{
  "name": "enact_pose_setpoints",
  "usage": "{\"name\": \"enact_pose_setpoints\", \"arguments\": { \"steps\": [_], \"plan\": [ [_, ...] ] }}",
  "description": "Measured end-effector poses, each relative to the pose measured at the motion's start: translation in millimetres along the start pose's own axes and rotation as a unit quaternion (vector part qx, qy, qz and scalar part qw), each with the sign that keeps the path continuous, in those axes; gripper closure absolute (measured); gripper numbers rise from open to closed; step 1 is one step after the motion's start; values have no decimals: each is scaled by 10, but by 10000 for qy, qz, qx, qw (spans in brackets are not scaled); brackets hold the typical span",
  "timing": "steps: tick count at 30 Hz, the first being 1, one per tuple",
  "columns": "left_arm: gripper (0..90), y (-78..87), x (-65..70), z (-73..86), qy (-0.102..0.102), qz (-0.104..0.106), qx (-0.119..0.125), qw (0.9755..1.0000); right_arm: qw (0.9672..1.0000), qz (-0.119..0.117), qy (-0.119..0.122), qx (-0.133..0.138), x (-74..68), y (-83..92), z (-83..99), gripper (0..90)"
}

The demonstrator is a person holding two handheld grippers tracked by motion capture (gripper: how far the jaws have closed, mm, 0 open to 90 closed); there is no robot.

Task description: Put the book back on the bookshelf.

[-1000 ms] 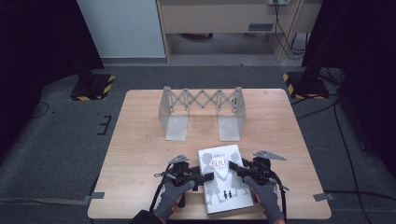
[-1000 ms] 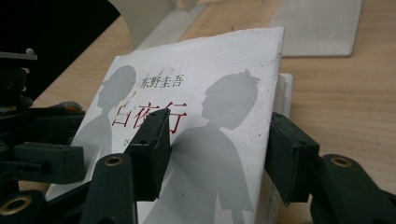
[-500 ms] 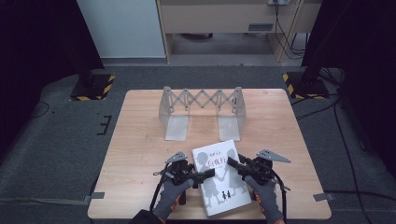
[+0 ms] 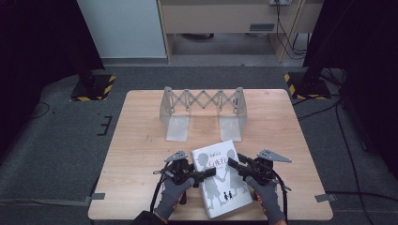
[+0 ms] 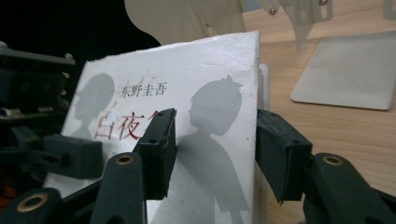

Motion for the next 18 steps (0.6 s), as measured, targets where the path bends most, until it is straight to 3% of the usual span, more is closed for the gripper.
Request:
{"name": "enact_pose_setpoints", "arguments": {
  "steps": [6, 9, 10, 11, 12, 13, 16, 18],
  "plan": [
    [356, 124, -65, -120, -29, -235, 135, 9996, 9998, 184, -19, 86, 146, 103, -58, 435],
    [371, 221, -115, -200, -50, -365, 234, 9990, 9985, 542, -45, 114, 323, 199, -102, 397],
    [378, 221, -115, -200, -50, -365, 234, 9990, 9985, 542, -45, 114, 323, 199, -102, 397],
    [388, 266, -128, -254, -62, -413, 321, 9986, 9968, 801, 37, 7, 423, 234, -103, 351],
    [397, 266, -128, -254, -62, -413, 321, 9986, 9968, 801, 37, 7, 423, 234, -103, 351],
    [407, 300, -126, -314, -109, -454, 376, 9982, 9945, 1013, 225, -154, 511, 245, -84, 312],
    [427, 326, -106, -371, -209, -507, 413, 9976, 9920, 1190, 344, -246, 582, 259, -68, 302],
    [442, 354, -60, -447, -356, -547, 490, 9967, 9873, 1473, 441, -388, 700, 303, -52, 287]
  ]
}}
Point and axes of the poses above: each handheld gripper's, and its own axes: y roughly backward along the jaws, z roughly out of its underside, x roughly to its right, the point moved 5 cm from there along -y, roughly forward along the jaws, and after that the axes turned 3 degrees about -y, right-handed, at the moved point
